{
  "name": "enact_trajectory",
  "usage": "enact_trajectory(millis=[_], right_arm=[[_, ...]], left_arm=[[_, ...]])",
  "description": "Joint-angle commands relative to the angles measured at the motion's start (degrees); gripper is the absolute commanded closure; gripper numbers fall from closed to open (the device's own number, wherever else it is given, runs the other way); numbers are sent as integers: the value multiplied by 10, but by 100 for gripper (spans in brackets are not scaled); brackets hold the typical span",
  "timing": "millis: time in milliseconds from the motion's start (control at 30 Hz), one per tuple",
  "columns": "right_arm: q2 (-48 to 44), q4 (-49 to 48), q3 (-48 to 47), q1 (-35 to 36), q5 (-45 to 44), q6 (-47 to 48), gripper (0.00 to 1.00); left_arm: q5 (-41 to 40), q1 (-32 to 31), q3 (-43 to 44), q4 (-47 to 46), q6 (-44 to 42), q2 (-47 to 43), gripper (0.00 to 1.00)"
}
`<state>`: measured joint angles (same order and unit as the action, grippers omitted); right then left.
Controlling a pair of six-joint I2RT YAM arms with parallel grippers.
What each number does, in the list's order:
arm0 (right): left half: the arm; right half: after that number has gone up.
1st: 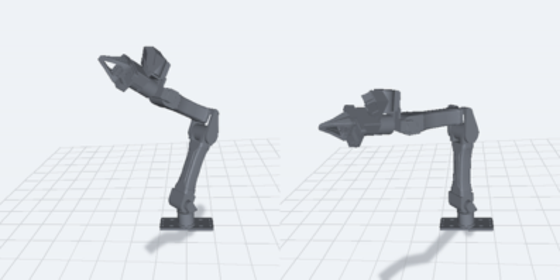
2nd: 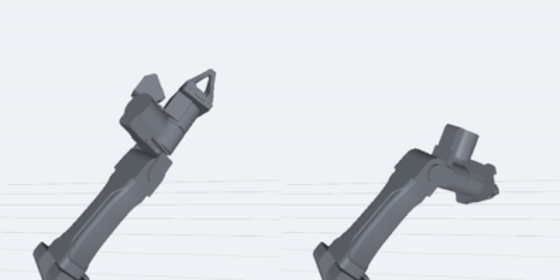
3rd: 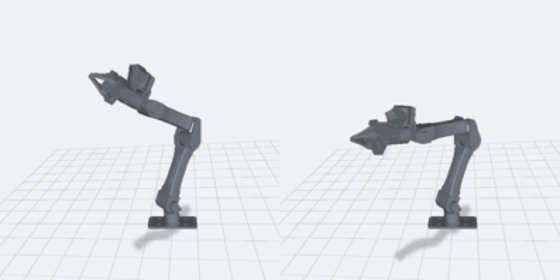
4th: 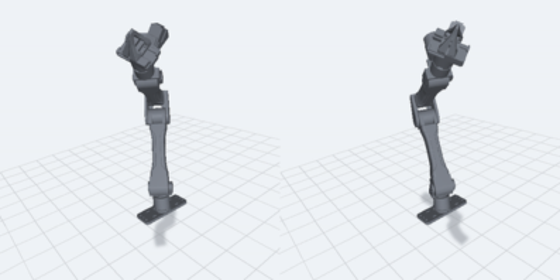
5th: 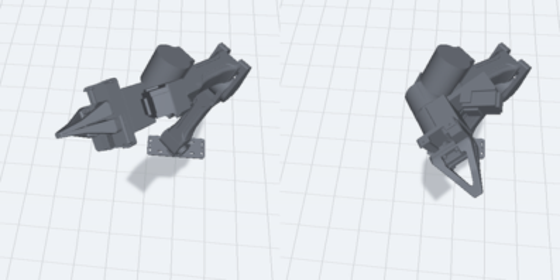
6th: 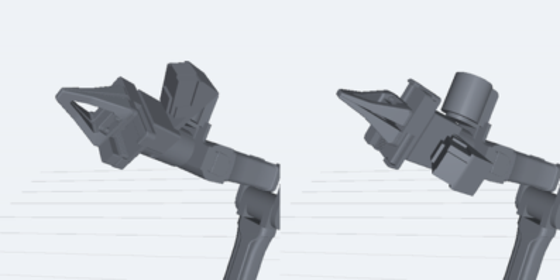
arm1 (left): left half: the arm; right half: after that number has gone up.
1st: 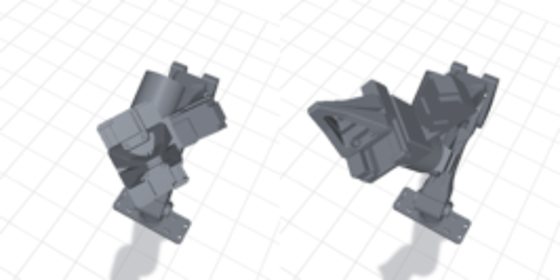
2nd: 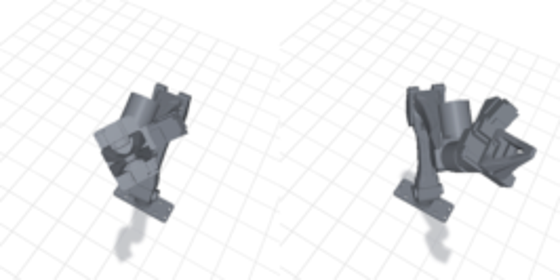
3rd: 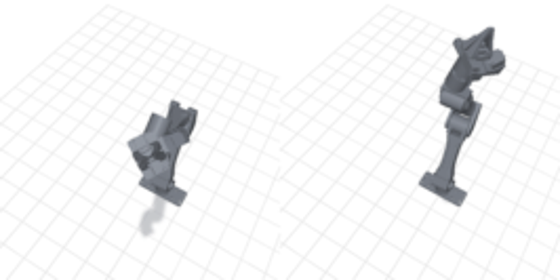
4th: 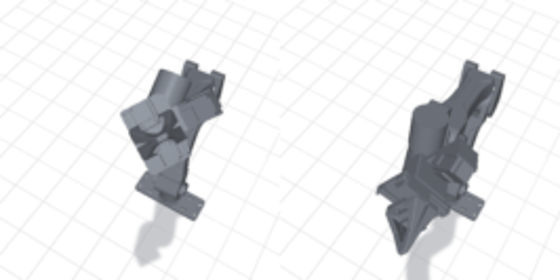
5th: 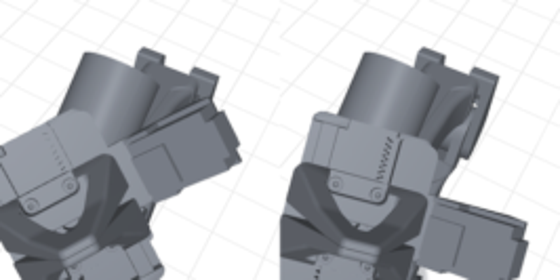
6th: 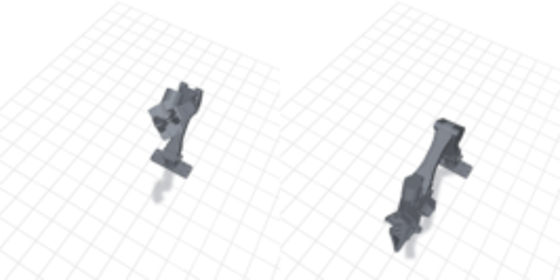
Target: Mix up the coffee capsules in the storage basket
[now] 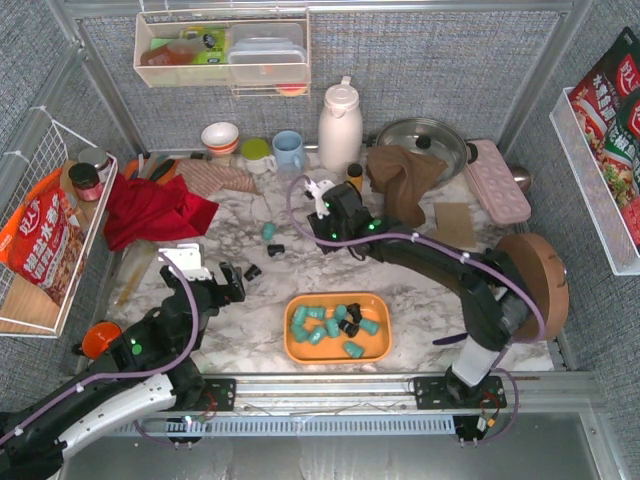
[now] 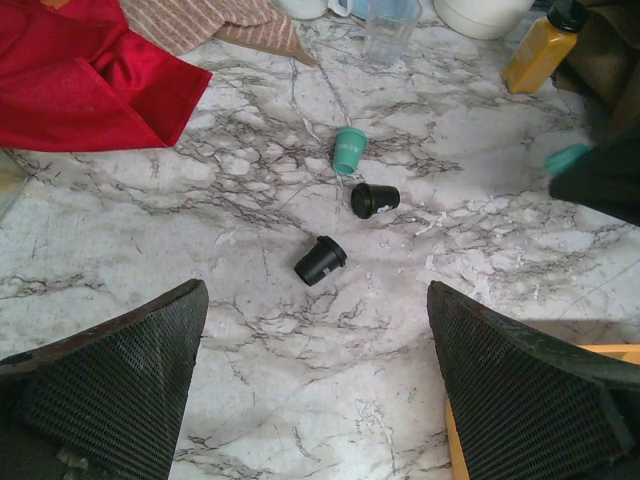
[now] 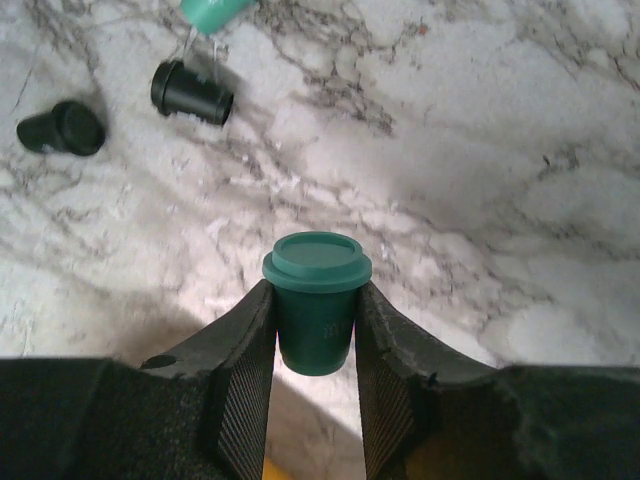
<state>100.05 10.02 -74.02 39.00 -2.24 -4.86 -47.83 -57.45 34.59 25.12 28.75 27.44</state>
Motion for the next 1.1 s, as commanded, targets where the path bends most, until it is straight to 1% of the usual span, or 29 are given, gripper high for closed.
enact_trajectory(millis=[0, 267, 567, 767, 933, 1067], right_arm=[[-73, 6, 56, 9, -11, -7, 74], [-225, 56, 187, 48, -47, -10, 74], [-346, 88, 298, 76, -65, -39, 74], [-369, 83, 334, 94, -60, -57, 73], [-365, 70, 358, 112, -58, -67, 73], [-363, 66, 369, 125, -65, -72, 68]], left_arm=[[-2, 0, -1, -3, -1, 2, 1], [-6, 0, 1, 0, 1, 8, 1], [-14, 1, 0, -3, 1, 19, 1], [-13, 1, -1, -9, -2, 36, 1], [-12, 1, -1, -21, -1, 59, 1], [-2, 1, -21, -61, 5, 81, 1]])
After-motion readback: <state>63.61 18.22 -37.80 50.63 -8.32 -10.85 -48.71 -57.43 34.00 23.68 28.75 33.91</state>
